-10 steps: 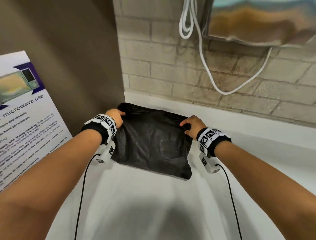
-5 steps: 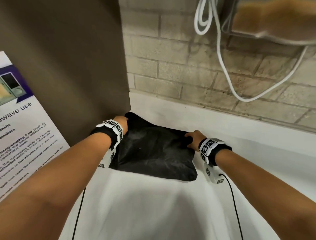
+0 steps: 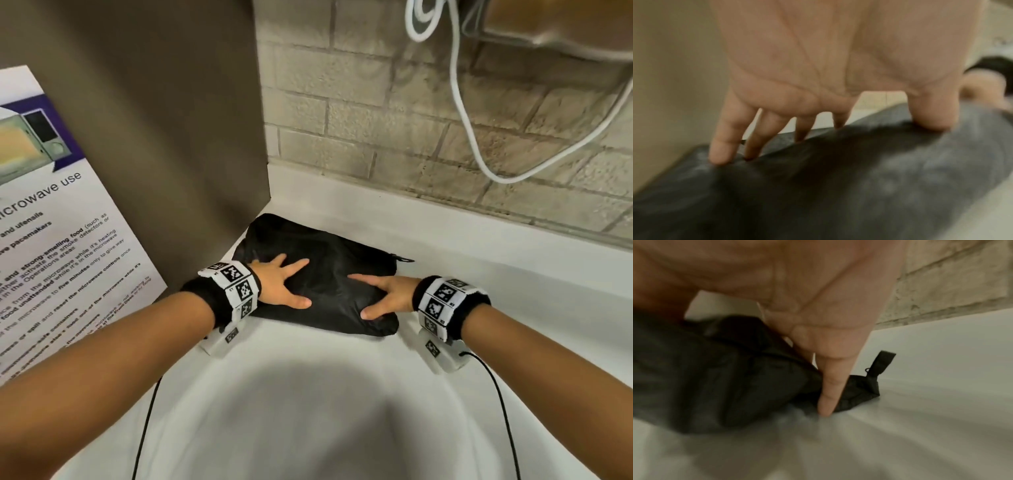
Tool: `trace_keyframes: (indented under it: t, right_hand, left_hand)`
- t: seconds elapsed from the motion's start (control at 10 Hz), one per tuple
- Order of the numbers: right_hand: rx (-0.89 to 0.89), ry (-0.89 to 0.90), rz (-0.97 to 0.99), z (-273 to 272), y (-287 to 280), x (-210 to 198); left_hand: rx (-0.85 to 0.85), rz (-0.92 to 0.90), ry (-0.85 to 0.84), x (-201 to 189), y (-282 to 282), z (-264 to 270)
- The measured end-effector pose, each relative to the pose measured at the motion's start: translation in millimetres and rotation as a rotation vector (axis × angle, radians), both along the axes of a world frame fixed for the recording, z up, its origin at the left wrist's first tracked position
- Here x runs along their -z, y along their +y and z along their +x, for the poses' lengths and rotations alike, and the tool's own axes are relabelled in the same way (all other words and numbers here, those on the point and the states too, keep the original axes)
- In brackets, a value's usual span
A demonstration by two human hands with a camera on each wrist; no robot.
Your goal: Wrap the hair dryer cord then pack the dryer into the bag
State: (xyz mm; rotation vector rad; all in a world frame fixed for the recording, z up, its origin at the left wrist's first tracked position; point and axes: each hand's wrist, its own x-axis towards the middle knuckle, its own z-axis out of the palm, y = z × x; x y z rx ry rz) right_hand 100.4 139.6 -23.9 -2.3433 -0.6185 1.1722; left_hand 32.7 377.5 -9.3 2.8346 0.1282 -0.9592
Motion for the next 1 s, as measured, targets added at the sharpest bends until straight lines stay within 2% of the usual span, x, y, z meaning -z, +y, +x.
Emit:
trace_keyframes:
  t: [0.3, 0.6, 0.8, 1.0]
  right_hand:
    - [0.074, -0.005, 0.103, -6, 32, 8]
    - [0.155, -0.014, 0.184, -3, 42, 17]
    - [0.23, -0.112, 0.233, -14, 37, 18]
    - [0.274, -0.329, 0.192, -32, 24, 2]
  left_hand:
    - [-0.093, 0.055, 0.074, 8, 34, 4]
    - [-0.167, 0.0, 0.103, 10, 53, 3]
    - [-0.189, -0.066, 0.005, -9, 41, 7]
    - [-0.084, -0.129, -0.181, -39, 8, 18]
